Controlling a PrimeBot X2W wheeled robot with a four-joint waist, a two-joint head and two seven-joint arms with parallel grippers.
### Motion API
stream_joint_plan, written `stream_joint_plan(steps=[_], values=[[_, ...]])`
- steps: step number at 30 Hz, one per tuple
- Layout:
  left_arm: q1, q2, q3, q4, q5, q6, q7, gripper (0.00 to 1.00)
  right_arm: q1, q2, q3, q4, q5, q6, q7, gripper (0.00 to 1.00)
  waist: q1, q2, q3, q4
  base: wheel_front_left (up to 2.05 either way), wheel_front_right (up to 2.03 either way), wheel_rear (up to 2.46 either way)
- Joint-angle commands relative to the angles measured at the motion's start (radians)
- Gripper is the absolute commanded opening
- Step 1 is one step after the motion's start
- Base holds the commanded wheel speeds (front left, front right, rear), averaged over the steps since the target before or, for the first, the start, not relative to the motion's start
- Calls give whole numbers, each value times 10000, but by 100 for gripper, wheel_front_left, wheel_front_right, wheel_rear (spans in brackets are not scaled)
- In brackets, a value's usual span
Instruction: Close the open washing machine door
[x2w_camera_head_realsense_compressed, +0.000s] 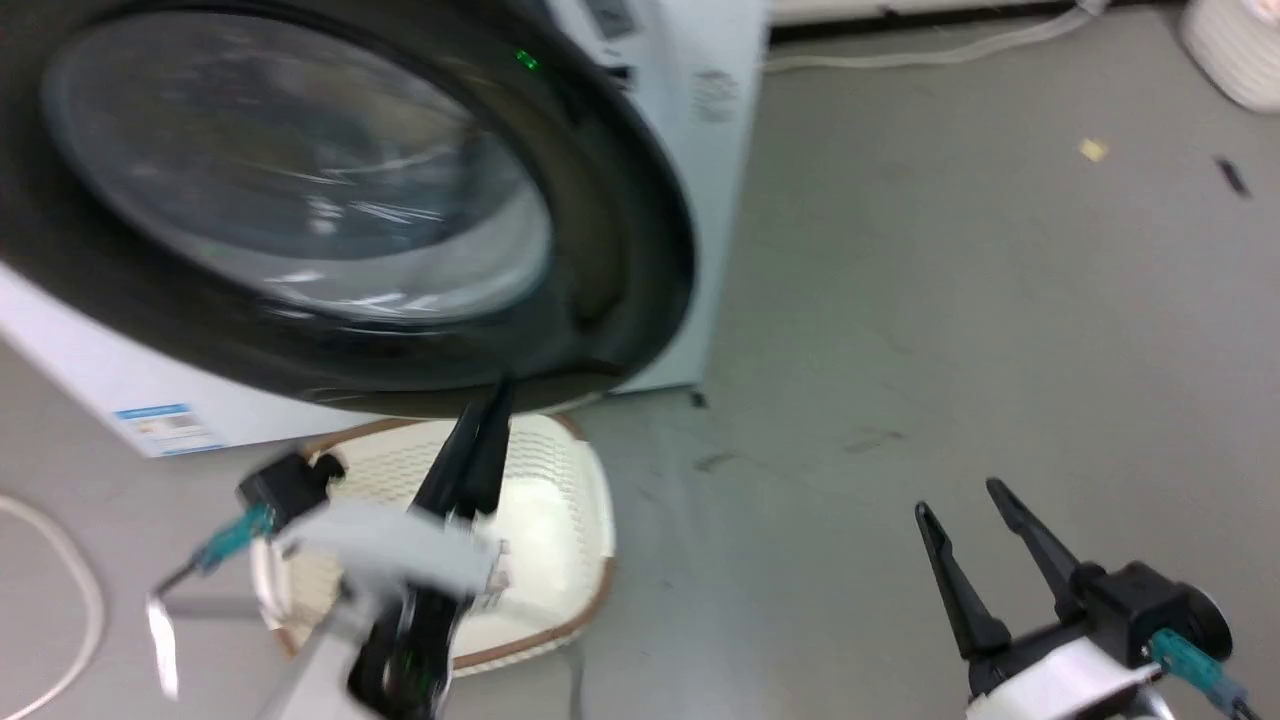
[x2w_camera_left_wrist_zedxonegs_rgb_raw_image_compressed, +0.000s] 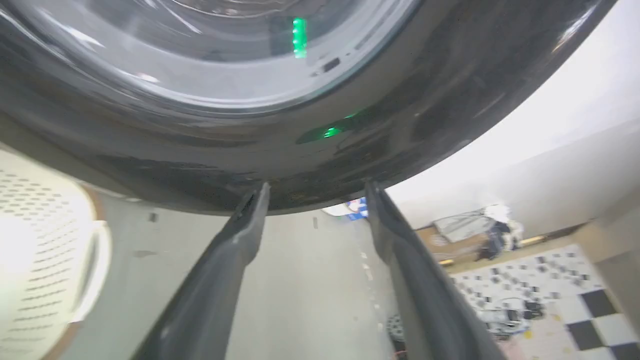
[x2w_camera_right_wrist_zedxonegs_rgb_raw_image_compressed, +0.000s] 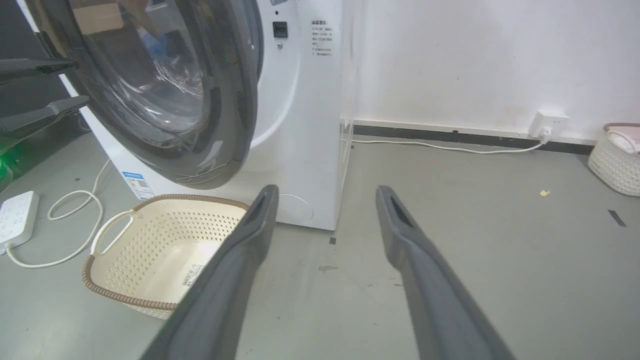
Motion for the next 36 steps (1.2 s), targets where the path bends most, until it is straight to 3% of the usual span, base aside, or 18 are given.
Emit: stream_joint_plan(steps=[1,4,7,12,17,24,25,26,27,36], values=[[564,493,-385,-274,782,-42,-501,100,238,-106,16,-72,-56,8,-42,100,0,-1,-665,898,0,0,0],[1208,1007,-496,-541,1931,-42,-970,100,439,-194,59,-132,-70,8,-42,100,0,-1,-981,1469,0,0,0],[1749,1162,340,-911,3488,0,-1053,100,597,-266,86,-222,-90,8,-42,100,0,-1,-1231,2000,0,0,0],[2946,506,2288,-2208,6611,285,-1060,100,814,-357,178,-381,-84,8,-42,100,0,-1,-1558,2688,0,0,0],[3856,-74,3504,-3343,9386,499,-1061,100,907,-388,362,-553,-4,8,-42,100,0,-1,-1693,3101,0,0,0],[4494,-358,3415,-4267,12344,777,-1062,100,632,-619,854,-604,168,8,-42,100,0,-1,-1399,3517,0,0,0],[4510,-317,3279,-4301,12637,801,-1062,100,551,-656,857,-537,182,8,-16,84,0,-1,-1305,3575,0,0,0],[4504,-325,3161,-4319,12818,838,-1062,100,436,-668,836,-490,209,8,-3,27,0,-1,-1197,3634,0,0,0],[4463,-363,3070,-4348,12914,876,-1062,100,298,-708,897,-479,258,8,16,0,0,-1,-1059,3702,0,0,0],[3875,-663,2725,-4382,12972,1316,-1063,100,-1887,-2192,2270,-467,1071,8,489,0,0,-1,187,4336,0,0,0]])
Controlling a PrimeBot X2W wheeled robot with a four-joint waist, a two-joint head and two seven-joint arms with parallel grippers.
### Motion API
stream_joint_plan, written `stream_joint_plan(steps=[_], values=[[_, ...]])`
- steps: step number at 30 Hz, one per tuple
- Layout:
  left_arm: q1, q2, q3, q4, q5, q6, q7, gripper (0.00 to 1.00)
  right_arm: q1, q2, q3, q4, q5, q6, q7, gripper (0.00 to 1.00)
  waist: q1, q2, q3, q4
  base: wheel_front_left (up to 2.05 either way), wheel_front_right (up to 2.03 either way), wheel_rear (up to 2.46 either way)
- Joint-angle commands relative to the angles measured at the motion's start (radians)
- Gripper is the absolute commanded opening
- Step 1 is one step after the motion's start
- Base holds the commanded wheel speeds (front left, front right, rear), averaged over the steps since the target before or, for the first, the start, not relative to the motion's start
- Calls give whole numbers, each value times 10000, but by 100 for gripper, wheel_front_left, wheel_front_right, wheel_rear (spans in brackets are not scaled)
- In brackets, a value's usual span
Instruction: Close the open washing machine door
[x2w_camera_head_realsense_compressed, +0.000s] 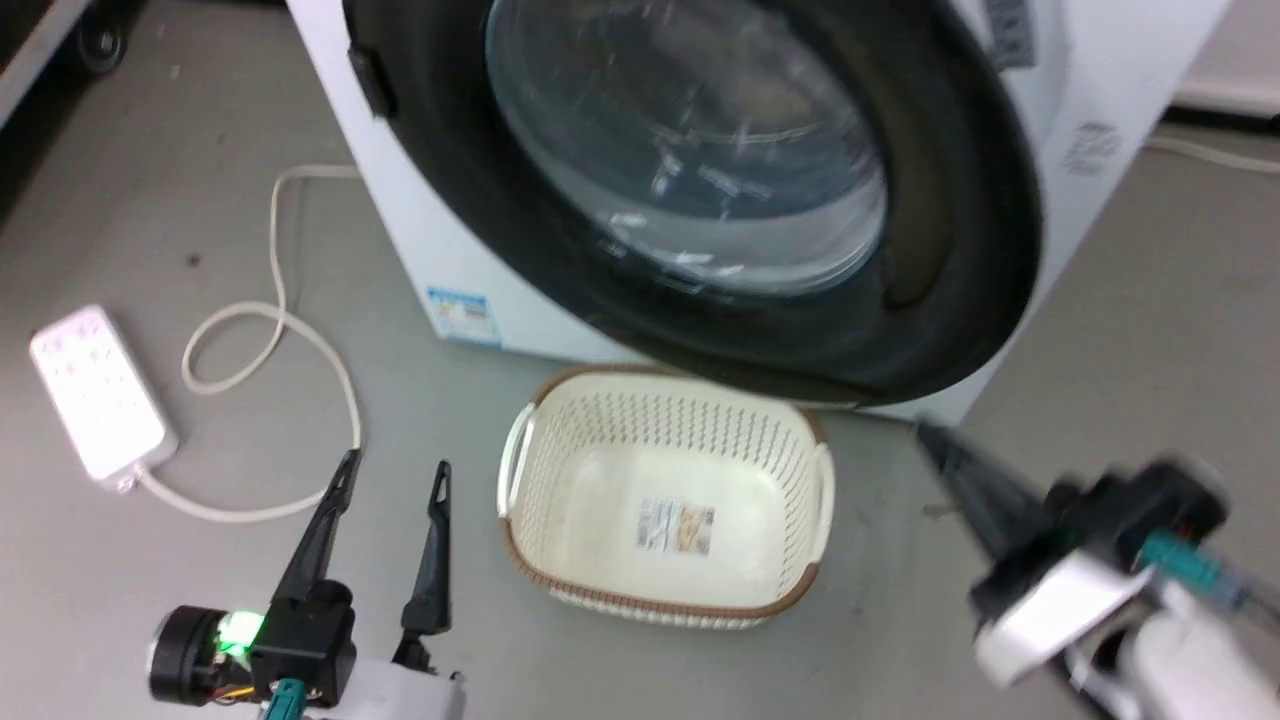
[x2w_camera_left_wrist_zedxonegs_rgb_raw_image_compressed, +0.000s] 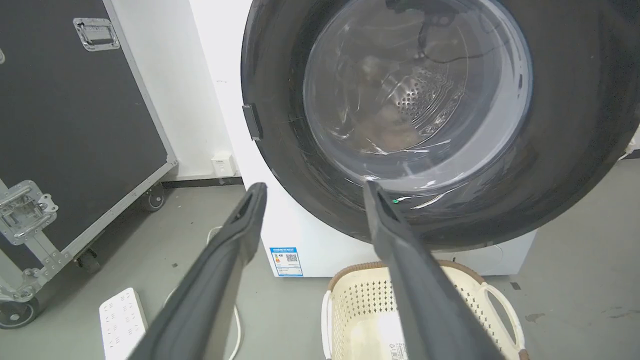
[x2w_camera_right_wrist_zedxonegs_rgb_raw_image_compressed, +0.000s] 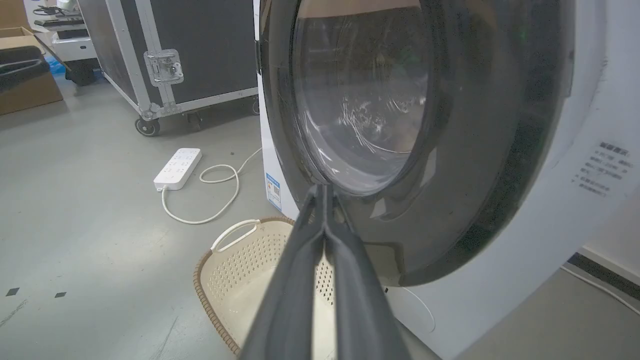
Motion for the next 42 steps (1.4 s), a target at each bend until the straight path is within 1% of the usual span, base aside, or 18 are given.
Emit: stream_joint_plan(steps=[1,9,10,11,14,18,19,20,21,23,24,25,27,29,37,38,39,42], values=[[-166,-126,-25,-11,-138,46,-43,100,-545,-283,104,74,286,8,101,0,-2,0,475,336,0,0,0],[-607,-376,-306,169,-368,-156,-43,100,-3092,-1753,711,1284,1961,8,651,0,-2,0,1348,920,0,0,0],[-607,-376,-306,169,-368,-156,-43,100,-3092,-1753,711,1284,1961,8,651,0,-2,0,1348,920,0,0,0],[-716,-426,-340,208,-411,-191,-43,100,-3620,-2008,789,1714,2355,8,703,0,-2,0,1483,1037,0,0,0],[-842,-493,-417,215,-419,-220,-43,100,-4378,-2322,877,2335,2822,8,725,0,-2,0,1668,1188,0,0,0],[-950,-546,-432,193,-441,-209,-43,100,-5129,-2514,867,2991,3206,8,763,0,-2,0,1842,1297,0,0,0],[-1025,-578,-448,172,-455,-201,-43,100,-5618,-2603,798,3453,3335,8,785,0,-2,0,1939,1350,0,0,0],[-1025,-578,-448,172,-455,-201,-43,100,-5618,-2603,798,3453,3335,8,785,0,-2,0,1939,1350,0,0,0],[-1090,-606,-464,152,-465,-186,-43,100,-6110,-2607,628,3979,3469,8,829,0,-2,0,2034,1386,0,0,0],[-1124,-619,-472,143,-473,-177,-43,100,-6355,-2582,527,4243,3531,8,845,0,-2,0,2083,1399,0,0,0],[-1192,-642,-490,135,-498,-166,-43,100,-6802,-2515,346,4760,3607,8,868,0,-2,0,2153,1418,0,0,0],[-1192,-642,-490,135,-498,-166,-43,100,-6802,-2515,346,4760,3607,8,868,0,-2,0,2153,1418,0,0,0],[-1277,-674,-534,152,-545,-145,-43,100,-7316,-2372,120,5482,3647,8,847,0,-2,0,2199,1430,0,0,0],[-1325,-690,-567,164,-571,-127,-43,100,-7547,-2263,59,5865,3631,8,782,0,-2,0,2194,1424,0,0,0],[-1291,-717,-461,307,-684,-135,-43,100,-7515,-1828,409,6598,3668,8,238,0,-2,0,1708,1151,0,0,0],[-1260,-719,-420,369,-730,-162,-43,100,-7404,-1775,493,6633,3631,8,90,44,-2,0,1555,1076,0,0,0],[-1230,-720,-372,439,-784,-206,-43,100,-7269,-1714,553,6645,3617,8,-46,100,-2,0,1405,1003,0,0,0],[-1127,-724,-206,643,-918,-342,-43,100,-6691,-1492,705,6561,3691,8,-310,100,-2,0,892,747,0,0,0]])
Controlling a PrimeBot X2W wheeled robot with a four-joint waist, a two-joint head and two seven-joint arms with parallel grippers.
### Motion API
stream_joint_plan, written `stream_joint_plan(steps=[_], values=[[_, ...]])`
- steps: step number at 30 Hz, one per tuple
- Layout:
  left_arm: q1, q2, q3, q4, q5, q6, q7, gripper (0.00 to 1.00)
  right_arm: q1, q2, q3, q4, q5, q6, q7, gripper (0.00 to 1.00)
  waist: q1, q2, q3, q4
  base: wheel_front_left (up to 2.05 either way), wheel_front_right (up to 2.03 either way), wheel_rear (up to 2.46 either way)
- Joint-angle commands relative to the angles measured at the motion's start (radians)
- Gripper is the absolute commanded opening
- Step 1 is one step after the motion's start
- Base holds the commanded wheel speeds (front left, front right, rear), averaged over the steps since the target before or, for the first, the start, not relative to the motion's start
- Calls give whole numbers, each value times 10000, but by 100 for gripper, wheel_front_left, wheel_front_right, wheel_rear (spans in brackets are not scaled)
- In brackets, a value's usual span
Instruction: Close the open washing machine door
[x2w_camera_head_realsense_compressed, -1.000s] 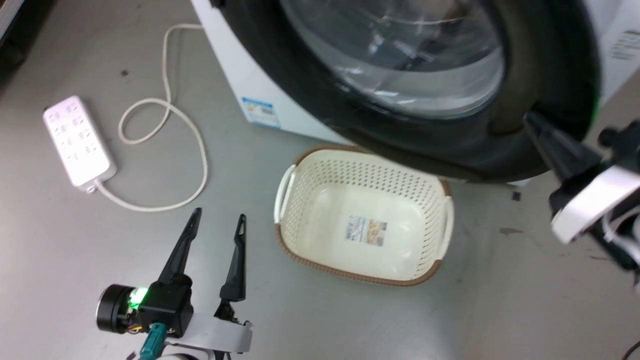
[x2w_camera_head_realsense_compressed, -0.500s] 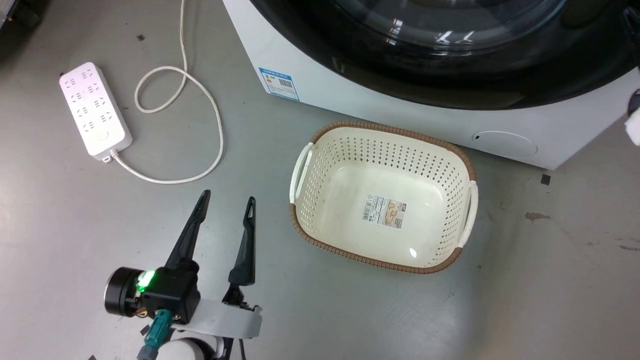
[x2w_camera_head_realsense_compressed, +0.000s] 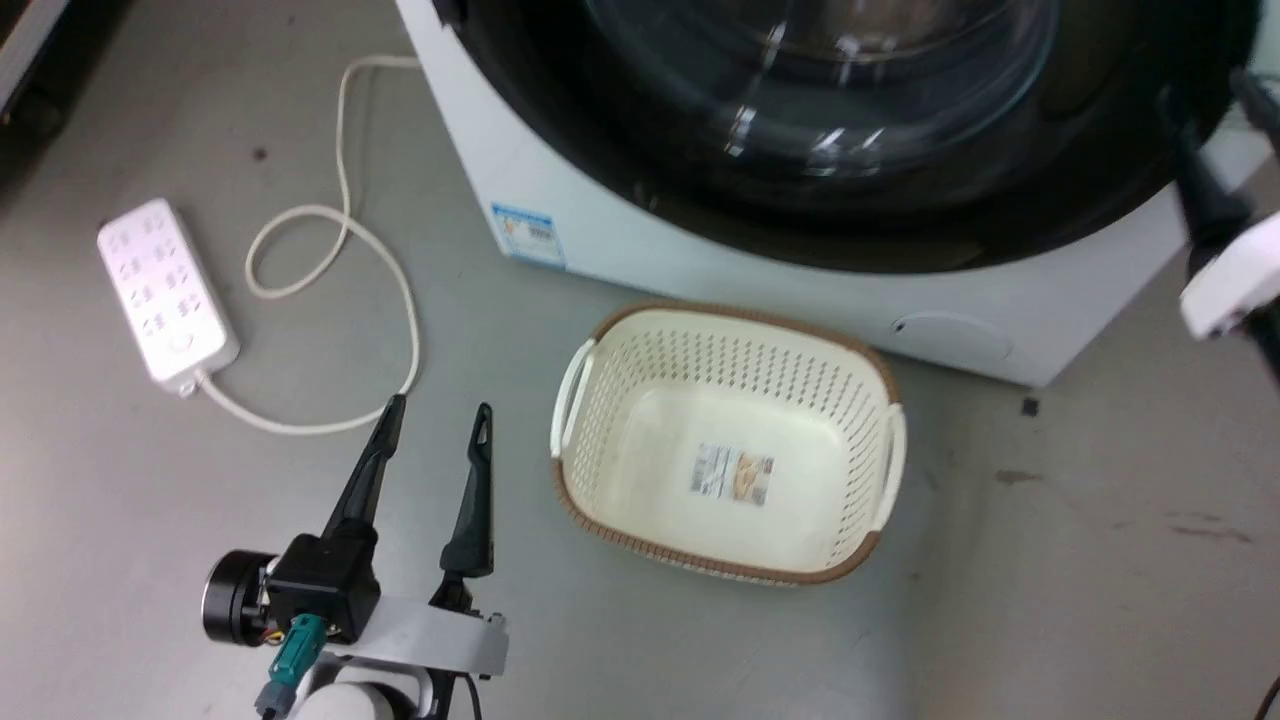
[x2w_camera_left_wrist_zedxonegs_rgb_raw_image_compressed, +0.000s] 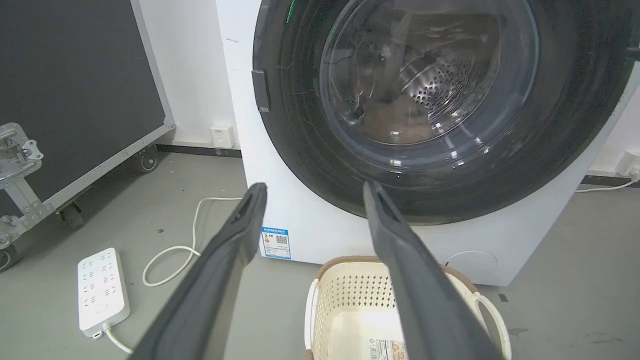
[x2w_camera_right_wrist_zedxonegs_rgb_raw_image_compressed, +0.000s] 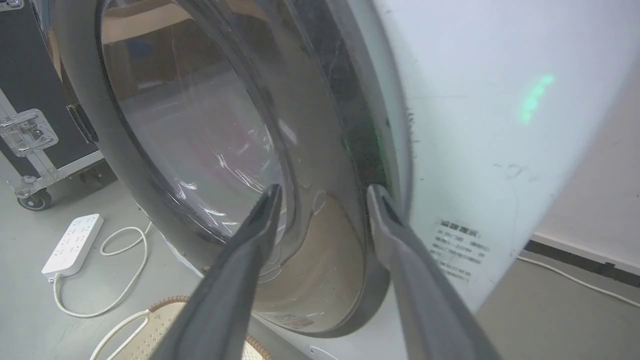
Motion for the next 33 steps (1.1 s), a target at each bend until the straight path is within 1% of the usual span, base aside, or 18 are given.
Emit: stream_joint_plan(steps=[1,5,7,9,14,19,21,26,33], values=[[104,-8,63,64,-52,-60,-43,100,315,47,-7,-42,71,-57,-87,100,1,0,-482,-335,0,0,0],[338,-10,282,393,-151,-274,-43,100,1445,387,-278,-612,11,-57,-208,100,1,0,-1229,-759,0,0,0],[481,-2,429,534,-202,-377,-43,100,2129,640,-904,-1215,-131,-57,-216,100,1,0,-1575,-977,0,0,0],[660,0,562,659,-245,-467,-43,100,3035,1092,-1656,-1932,-455,-57,-219,100,1,0,-1904,-1188,0,0,0],[1099,7,798,906,-304,-641,-43,100,5574,2392,-3308,-3972,-2273,-57,-221,100,1,0,-2528,-1645,0,0,0],[1428,5,956,1003,-340,-754,-43,100,7582,3702,-4377,-5510,-3788,-57,-222,100,1,0,-2856,-1987,0,0,0],[1509,5,975,1017,-330,-791,-43,100,8153,4044,-4690,-5960,-4221,-57,-222,100,1,0,-2890,-2076,0,0,0],[1653,0,938,1099,-321,-855,-43,100,9159,4525,-5126,-6545,-4829,-57,-223,100,1,0,-2957,-2216,0,0,0],[1764,-10,882,1278,-238,-855,-43,100,9744,4666,-4992,-6561,-5329,-57,-223,100,1,0,-3021,-2236,0,0,0]])
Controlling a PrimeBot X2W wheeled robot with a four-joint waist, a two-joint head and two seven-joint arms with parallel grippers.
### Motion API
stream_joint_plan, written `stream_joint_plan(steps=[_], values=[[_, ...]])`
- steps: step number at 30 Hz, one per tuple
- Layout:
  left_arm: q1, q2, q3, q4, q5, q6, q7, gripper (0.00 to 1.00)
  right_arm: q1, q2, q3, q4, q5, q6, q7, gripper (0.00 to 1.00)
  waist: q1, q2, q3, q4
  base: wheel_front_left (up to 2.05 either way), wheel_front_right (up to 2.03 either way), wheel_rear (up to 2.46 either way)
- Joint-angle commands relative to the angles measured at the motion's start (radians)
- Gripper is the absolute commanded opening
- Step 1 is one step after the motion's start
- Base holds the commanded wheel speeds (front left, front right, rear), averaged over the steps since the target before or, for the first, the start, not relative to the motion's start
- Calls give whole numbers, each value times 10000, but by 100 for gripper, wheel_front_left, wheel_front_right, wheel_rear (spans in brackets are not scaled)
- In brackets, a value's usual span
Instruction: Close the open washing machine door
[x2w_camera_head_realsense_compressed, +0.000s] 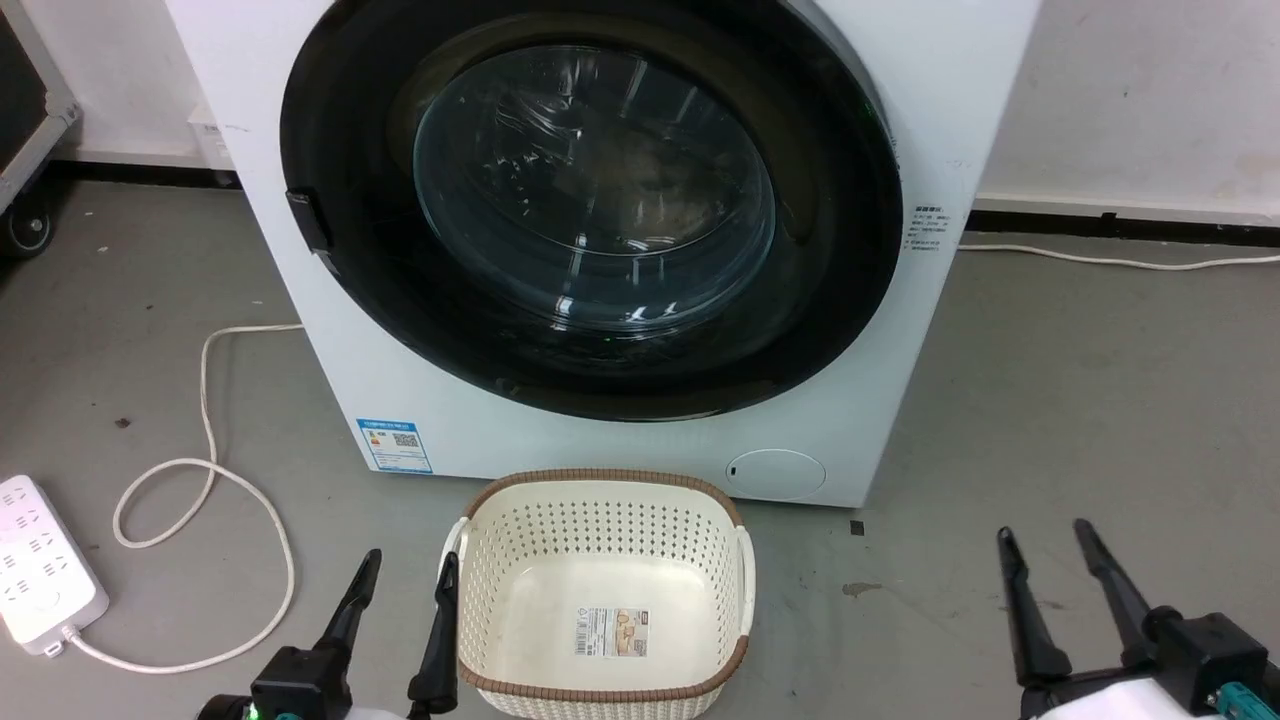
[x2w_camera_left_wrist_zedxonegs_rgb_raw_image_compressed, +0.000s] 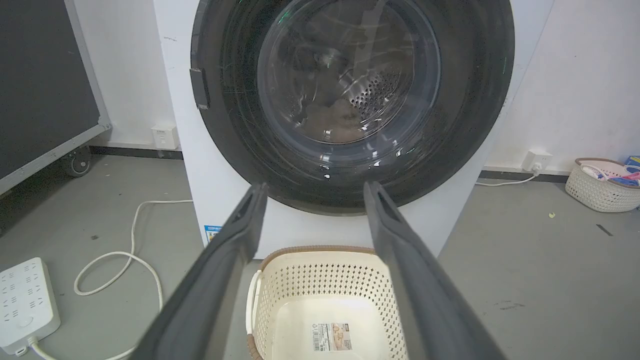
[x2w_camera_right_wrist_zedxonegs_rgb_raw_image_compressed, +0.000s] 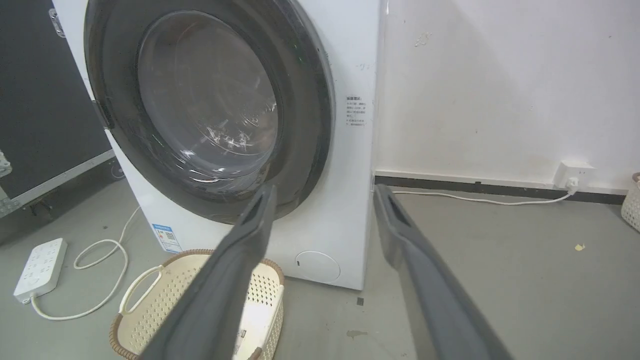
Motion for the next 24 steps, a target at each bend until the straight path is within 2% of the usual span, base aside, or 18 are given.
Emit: stream_joint_plan(steps=[1,2,3,24], values=[[97,-3,-14,10,89,16,-43,100,197,56,-19,-17,-54,-6,-43,100,1,0,-7,21,0,0,0],[56,-6,-35,-9,146,24,-43,100,266,68,-27,37,-32,-6,-43,100,1,0,-14,65,0,0,0],[-1,-2,-25,-8,91,2,9,0,107,12,-5,30,-25,2,7,0,1,0,-15,62,0,0,0],[-96,-2,10,-186,238,171,385,0,19,19,93,-157,-152,1,379,0,1,0,19,47,0,0,0]])
